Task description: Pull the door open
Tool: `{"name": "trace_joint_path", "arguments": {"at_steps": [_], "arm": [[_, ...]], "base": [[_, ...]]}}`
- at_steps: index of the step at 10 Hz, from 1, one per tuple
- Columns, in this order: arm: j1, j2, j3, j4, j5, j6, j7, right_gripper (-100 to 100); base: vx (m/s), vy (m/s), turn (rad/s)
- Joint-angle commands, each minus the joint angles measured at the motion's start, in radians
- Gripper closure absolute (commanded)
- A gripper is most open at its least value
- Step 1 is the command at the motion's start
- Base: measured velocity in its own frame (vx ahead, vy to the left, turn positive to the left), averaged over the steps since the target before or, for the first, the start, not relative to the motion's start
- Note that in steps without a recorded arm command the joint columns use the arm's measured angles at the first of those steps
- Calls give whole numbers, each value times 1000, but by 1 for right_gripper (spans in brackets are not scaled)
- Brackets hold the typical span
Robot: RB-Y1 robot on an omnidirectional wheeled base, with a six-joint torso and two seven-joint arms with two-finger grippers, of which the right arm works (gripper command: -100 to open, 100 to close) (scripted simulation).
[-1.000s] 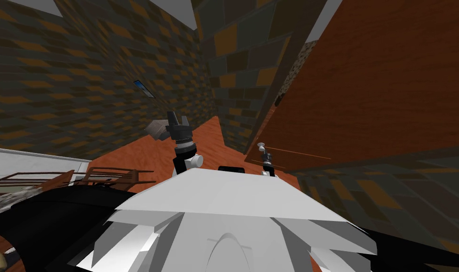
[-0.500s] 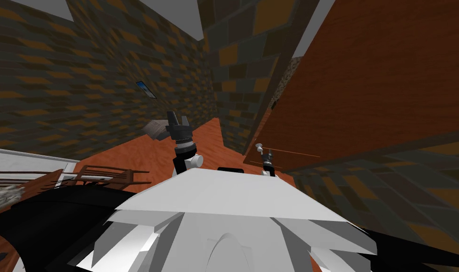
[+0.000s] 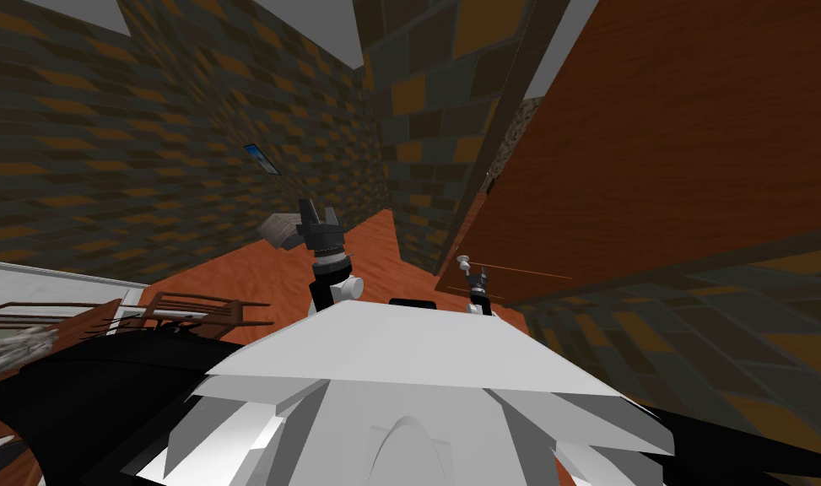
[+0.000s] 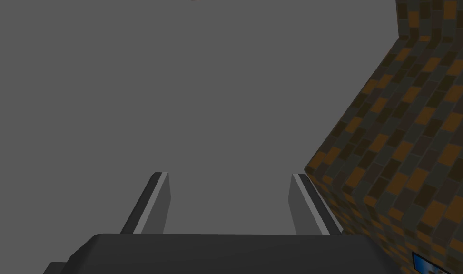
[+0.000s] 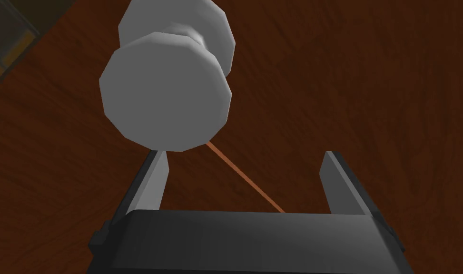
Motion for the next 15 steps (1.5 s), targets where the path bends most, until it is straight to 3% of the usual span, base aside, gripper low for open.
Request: {"name": "trace_joint_path", "arguments": {"at_steps": [1, 5, 9, 14, 15], "arm": [[-1, 22, 29, -23, -10, 10, -50, -100], [-3, 24, 40, -27, -26, 16, -95, -100], [-9, 31, 74, -39, -77, 36, -209, -100], [-9, 31, 74, -39, -77, 36, -219, -100], [-11, 33, 86, -43, -95, 42, -261, -100]], "base": [[-39, -14, -20], [-32, -4, -1], [-50, -10, 16], [-12, -3, -1], [-36, -4, -1]]}}
